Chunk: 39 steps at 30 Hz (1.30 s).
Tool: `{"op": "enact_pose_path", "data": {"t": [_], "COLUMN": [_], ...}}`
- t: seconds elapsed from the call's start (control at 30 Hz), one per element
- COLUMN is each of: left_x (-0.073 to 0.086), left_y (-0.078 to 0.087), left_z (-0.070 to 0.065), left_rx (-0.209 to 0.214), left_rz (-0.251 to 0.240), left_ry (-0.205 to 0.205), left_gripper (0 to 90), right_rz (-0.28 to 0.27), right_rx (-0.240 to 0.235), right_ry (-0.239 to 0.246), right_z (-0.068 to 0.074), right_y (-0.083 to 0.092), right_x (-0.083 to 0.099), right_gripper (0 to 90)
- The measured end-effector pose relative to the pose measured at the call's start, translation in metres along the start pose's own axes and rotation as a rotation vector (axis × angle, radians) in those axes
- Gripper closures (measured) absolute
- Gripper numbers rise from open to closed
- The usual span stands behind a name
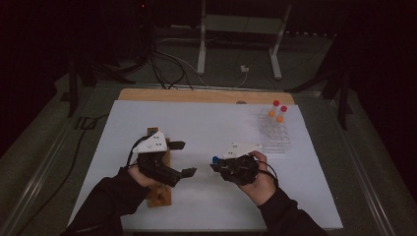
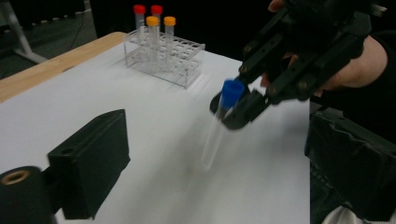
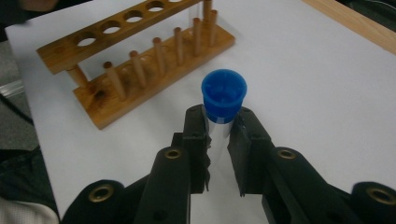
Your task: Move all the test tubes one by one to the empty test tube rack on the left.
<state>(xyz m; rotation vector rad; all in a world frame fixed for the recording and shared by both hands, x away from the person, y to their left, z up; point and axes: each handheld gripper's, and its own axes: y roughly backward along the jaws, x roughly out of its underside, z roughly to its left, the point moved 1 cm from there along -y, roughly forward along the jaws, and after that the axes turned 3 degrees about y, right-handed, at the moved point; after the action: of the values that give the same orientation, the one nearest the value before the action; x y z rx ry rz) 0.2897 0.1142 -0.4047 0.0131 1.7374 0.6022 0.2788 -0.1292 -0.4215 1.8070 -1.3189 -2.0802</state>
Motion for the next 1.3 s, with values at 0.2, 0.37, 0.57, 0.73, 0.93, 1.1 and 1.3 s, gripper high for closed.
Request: {"op": "enact_pose_path", "data": {"t": [0.2,0.37,0.57,0.73,0.93,1.1,1.3], "left_x": [-0.004,-0.004,-0.005,-0.006,-0.007,-0.008,-0.011], "left_y": [-0.017,-0.026,-0.032,-0.035,-0.037,-0.037,-0.034], "left_z": [-0.003,-0.005,-0.006,-0.006,-0.007,-0.008,-0.007], "left_rx": [0.024,0.044,0.052,0.046,0.056,0.047,0.048], "left_rz": [0.023,0.031,0.031,0.041,0.048,0.045,0.043], "left_ry": [-0.016,-0.027,-0.04,-0.052,-0.063,-0.079,-0.074], "left_gripper": [21.7,39.2,54.0,64.6,74.9,77.0,77.5], "right_rz": [-0.009,-0.013,-0.014,-0.017,-0.013,-0.017,-0.031], "right_rx": [-0.019,-0.03,-0.034,-0.036,-0.028,-0.03,-0.031], "right_ry": [0.01,0.019,0.019,0.021,0.016,0.011,0.019], "right_z": [0.007,0.01,0.012,0.013,0.011,0.011,0.011], "right_y": [-0.002,-0.003,-0.004,-0.005,-0.006,-0.004,-0.002], "right_x": [-0.004,-0.007,-0.008,-0.008,-0.008,-0.008,-0.008], "right_gripper": [76.4,76.4,76.4,76.4,76.3,76.3,74.5]}}
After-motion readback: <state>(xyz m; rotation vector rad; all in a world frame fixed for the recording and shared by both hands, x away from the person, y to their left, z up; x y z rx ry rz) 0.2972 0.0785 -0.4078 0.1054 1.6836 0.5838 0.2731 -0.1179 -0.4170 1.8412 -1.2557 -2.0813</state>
